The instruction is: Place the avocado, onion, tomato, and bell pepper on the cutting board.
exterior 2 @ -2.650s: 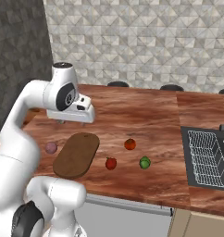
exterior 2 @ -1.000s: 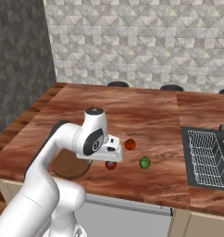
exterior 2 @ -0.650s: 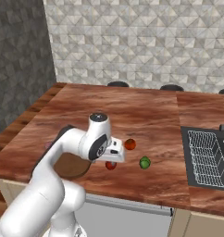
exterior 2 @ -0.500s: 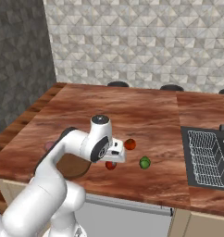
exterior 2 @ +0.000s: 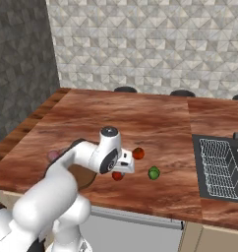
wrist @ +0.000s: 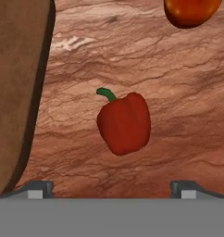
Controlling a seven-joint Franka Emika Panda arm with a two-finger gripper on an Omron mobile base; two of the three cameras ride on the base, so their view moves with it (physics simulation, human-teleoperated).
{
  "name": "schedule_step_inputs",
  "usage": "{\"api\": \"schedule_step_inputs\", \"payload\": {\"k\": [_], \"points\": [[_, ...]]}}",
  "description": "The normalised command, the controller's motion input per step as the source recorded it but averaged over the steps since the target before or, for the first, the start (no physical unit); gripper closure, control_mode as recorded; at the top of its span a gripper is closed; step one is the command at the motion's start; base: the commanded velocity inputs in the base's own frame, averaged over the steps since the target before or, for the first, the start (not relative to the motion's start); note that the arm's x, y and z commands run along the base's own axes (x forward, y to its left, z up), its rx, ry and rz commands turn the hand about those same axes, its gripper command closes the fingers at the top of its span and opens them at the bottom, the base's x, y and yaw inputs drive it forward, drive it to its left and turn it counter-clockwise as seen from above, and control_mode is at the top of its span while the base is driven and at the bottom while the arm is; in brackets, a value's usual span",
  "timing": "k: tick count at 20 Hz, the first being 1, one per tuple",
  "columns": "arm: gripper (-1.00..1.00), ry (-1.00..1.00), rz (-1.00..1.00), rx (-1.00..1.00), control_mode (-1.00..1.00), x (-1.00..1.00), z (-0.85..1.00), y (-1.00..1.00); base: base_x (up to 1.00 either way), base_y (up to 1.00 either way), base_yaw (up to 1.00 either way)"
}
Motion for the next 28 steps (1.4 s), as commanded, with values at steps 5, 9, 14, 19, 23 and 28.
{"api": "schedule_step_inputs", "payload": {"k": [5, 9, 14, 19, 23, 28], "points": [[-1.00, 0.00, 0.00, 0.01, -1.00, 0.30, -0.28, -0.02, 0.00, 0.00, 0.00], [-1.00, 0.00, 0.00, 0.02, -1.00, 0.31, -0.26, -0.13, 0.00, 0.00, 0.00], [-1.00, 0.00, 0.00, 0.02, -1.00, 0.31, -0.24, -0.16, 0.00, 0.00, 0.00], [-1.00, 0.00, 0.00, 0.00, -1.00, 0.22, -0.27, -0.03, 0.00, 0.00, 0.00], [-1.00, 0.02, 0.00, 0.00, -1.00, 0.15, -0.37, 0.00, 0.00, 0.00, 0.00], [1.00, 0.06, 0.00, 0.00, -1.00, 0.08, -0.42, 0.00, 0.00, 0.00, 0.00]]}}
